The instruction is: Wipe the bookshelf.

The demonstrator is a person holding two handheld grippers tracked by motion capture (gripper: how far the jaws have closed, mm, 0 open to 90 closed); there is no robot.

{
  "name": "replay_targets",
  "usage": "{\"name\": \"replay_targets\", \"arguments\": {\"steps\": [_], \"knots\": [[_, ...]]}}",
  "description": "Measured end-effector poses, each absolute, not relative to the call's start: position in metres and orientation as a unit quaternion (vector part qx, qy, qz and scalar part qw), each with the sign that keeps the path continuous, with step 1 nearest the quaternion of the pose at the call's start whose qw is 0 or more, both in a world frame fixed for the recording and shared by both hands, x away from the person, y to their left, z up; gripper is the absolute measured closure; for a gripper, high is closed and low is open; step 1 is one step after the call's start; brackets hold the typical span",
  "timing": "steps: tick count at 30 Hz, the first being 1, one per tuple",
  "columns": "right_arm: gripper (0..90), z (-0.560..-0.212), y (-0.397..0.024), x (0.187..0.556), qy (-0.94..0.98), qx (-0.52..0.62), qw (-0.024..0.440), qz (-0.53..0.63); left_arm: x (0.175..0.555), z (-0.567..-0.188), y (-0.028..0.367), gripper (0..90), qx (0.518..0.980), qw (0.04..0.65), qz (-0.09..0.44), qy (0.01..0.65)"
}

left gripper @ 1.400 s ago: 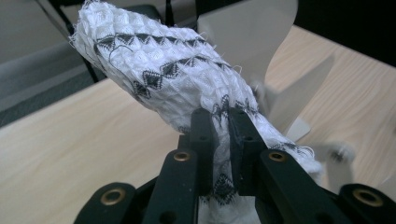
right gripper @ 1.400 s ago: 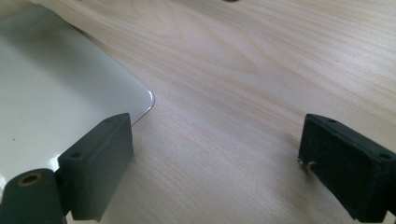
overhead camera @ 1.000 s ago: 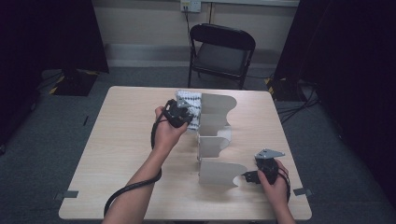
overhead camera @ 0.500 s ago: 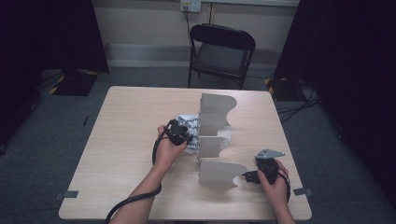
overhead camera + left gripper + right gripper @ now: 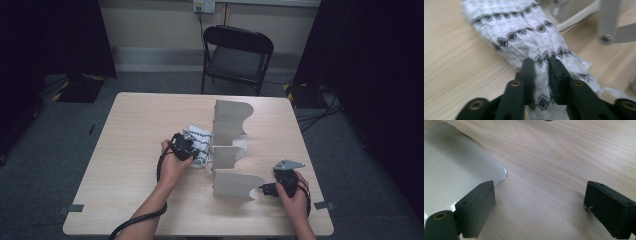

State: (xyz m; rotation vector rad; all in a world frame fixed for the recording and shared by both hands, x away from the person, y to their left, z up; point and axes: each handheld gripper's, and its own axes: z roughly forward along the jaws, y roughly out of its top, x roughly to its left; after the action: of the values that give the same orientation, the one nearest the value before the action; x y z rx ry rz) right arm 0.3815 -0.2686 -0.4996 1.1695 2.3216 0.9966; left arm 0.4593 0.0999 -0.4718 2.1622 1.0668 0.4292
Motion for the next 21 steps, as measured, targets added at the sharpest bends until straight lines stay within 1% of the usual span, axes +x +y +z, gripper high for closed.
{"name": "replay_targets", "arguments": {"steps": [4,6,8,9,11,13,14,16,17,18,19,21], "knots": [[9.1,-0.500,-0.269,0.381,0.821,0.413,0.178,0.352,0.459,-0.464,0.109,67.5,0.819,0.349,0.180,0.420],[9.1,-0.500,-0.269,0.381,0.821,0.413,0.178,0.352,0.459,-0.458,0.109,67.5,0.813,0.359,0.192,0.417],[9.1,-0.500,-0.269,0.382,0.821,0.413,0.178,0.352,0.461,-0.452,0.105,63.9,0.797,0.383,0.198,0.423],[9.1,-0.500,-0.269,0.382,0.821,0.413,0.178,0.352,0.462,-0.451,0.102,63.6,0.802,0.386,0.196,0.411],[9.1,-0.500,-0.269,0.381,0.821,0.413,0.178,0.352,0.464,-0.454,0.094,57.9,0.803,0.395,0.193,0.403],[9.1,-0.500,-0.269,0.381,0.821,0.413,0.178,0.352,0.467,-0.461,0.089,50.9,0.808,0.386,0.197,0.400],[9.1,-0.500,-0.269,0.381,0.821,0.413,0.178,0.352,0.468,-0.466,0.086,50.2,0.810,0.381,0.197,0.399],[9.1,-0.500,-0.269,0.381,0.821,0.413,0.178,0.352,0.470,-0.475,0.083,50.0,0.812,0.378,0.185,0.404],[9.1,-0.500,-0.269,0.382,0.821,0.413,0.178,0.352,0.470,-0.479,0.083,50.1,0.821,0.365,0.186,0.398],[9.1,-0.500,-0.269,0.381,0.821,0.413,0.178,0.352,0.469,-0.482,0.083,53.2,0.824,0.357,0.179,0.402],[9.1,-0.500,-0.269,0.381,0.821,0.413,0.178,0.352,0.468,-0.487,0.084,58.3,0.828,0.351,0.176,0.400],[9.1,-0.500,-0.269,0.381,0.821,0.413,0.178,0.352,0.466,-0.487,0.088,62.6,0.824,0.358,0.172,0.403]]}}
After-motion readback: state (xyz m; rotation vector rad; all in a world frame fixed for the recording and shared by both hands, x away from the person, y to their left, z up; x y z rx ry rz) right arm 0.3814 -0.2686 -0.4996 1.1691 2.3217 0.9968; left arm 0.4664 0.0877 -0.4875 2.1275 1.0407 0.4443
